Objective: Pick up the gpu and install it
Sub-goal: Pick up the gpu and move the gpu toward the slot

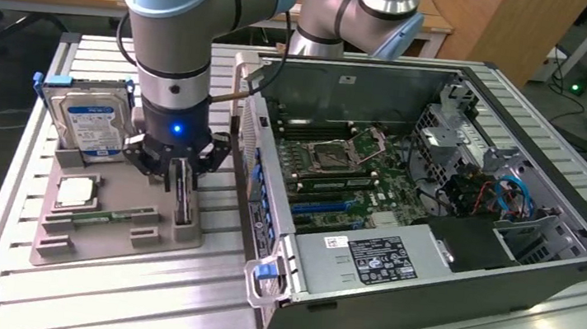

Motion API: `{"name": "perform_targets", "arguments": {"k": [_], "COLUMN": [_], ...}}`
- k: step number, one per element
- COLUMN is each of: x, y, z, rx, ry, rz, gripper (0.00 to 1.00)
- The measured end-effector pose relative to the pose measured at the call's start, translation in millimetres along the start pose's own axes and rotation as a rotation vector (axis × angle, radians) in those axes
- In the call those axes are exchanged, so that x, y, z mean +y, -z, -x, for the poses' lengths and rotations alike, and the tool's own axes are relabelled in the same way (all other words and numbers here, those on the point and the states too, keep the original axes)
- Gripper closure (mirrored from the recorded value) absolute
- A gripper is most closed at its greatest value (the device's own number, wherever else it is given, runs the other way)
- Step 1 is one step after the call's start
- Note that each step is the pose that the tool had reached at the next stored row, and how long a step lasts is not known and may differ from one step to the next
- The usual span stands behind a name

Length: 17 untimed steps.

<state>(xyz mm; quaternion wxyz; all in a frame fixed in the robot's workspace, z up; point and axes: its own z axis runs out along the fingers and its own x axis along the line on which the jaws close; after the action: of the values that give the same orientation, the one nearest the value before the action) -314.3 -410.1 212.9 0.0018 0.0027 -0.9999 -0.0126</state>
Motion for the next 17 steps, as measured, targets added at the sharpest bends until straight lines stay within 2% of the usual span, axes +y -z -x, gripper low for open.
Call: {"name": "perform_targets", "arguments": {"k": [6,7,8,9,17], "x": [0.0,0.0,0.0,0.0,0.0], "y": [-0.3,-0.3,-0.4,-0.4,-0.5], "z": [0.0,0.0,0.0,0.0,0.0], "rx": [0.0001,0.0,0.0,0.0001,0.0001], "ry": [0.0,0.0,0.0,0.0,0.0], "rz": [-0.0004,-0.0004,-0.0004,-0.0004,-0.0004], "gripper": [0.57,0.64,0.64,0.71,0.72]}}
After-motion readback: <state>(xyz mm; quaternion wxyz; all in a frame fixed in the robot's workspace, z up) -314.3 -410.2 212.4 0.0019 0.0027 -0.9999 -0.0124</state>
